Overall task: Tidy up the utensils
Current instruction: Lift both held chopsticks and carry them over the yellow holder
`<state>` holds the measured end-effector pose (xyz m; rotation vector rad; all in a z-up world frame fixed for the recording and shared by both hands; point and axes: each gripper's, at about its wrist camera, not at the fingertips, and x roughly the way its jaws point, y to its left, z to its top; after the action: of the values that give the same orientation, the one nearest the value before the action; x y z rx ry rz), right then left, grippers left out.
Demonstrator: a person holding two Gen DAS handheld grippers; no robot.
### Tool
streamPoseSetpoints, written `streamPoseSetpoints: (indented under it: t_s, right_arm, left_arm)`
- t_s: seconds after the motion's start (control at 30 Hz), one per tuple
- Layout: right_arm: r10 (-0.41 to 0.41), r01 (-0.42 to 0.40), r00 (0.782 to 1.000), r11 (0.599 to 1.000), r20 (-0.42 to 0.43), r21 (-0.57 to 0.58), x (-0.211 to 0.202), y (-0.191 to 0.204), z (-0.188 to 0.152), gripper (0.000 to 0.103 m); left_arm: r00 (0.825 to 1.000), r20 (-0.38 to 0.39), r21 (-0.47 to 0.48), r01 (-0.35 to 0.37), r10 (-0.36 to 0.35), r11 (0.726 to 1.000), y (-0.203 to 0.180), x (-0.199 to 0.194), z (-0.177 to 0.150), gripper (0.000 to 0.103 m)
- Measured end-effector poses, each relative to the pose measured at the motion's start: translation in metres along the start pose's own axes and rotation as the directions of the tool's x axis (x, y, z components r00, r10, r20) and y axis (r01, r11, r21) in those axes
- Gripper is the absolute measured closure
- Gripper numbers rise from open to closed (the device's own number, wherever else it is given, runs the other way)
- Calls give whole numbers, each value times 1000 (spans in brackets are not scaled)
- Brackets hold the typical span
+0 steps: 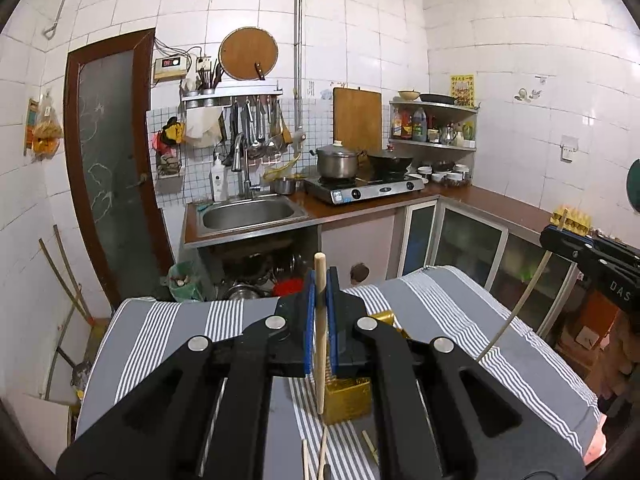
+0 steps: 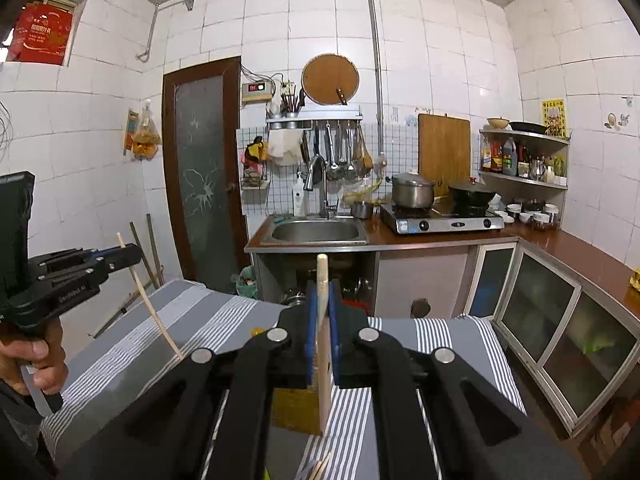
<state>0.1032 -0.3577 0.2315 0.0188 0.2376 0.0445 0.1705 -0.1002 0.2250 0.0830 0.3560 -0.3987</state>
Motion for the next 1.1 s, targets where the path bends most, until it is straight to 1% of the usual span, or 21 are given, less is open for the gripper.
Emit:
streamPoseSetpoints:
  t_s: [0.17, 0.3, 0.4, 0.5, 0.6, 0.77, 0.97, 1.1]
  right_arm:
    - [8, -8, 1000, 1000, 21, -11, 1, 6, 6, 97]
    - [14, -13, 998, 1000, 55, -9, 3, 8, 8, 97]
    - [26, -27, 997, 1000, 73, 4, 4, 8, 6, 97]
    - [20, -21, 995, 1000, 95, 8, 7, 8, 4, 97]
    - [2, -2, 994, 1000, 110, 3, 12, 8, 4, 97]
    - [24, -24, 994, 1000, 103, 0, 29, 6, 3, 97]
    - [50, -55, 987, 998, 152, 31, 38, 2, -6, 97]
    - [68, -72, 984, 997, 163, 17, 45, 7, -17, 97]
  left_arm:
    - [1000, 20, -6, 20, -20, 1000, -8, 4, 10, 99]
    - [998, 65, -18, 26, -24, 1000, -11, 5, 14, 99]
    - [995, 90, -26, 43, -41, 999, -12, 6, 14, 99]
    - [993, 110, -36, 48, -44, 998, -12, 11, 12, 99]
    - [993, 113, -42, 42, -37, 998, -13, 19, 10, 99]
    - [993, 110, -37, 46, -42, 998, -11, 30, 11, 99]
    - [988, 140, -65, 72, -62, 995, -7, 42, 5, 99]
    - [984, 173, -50, 50, -41, 997, -11, 44, -1, 99]
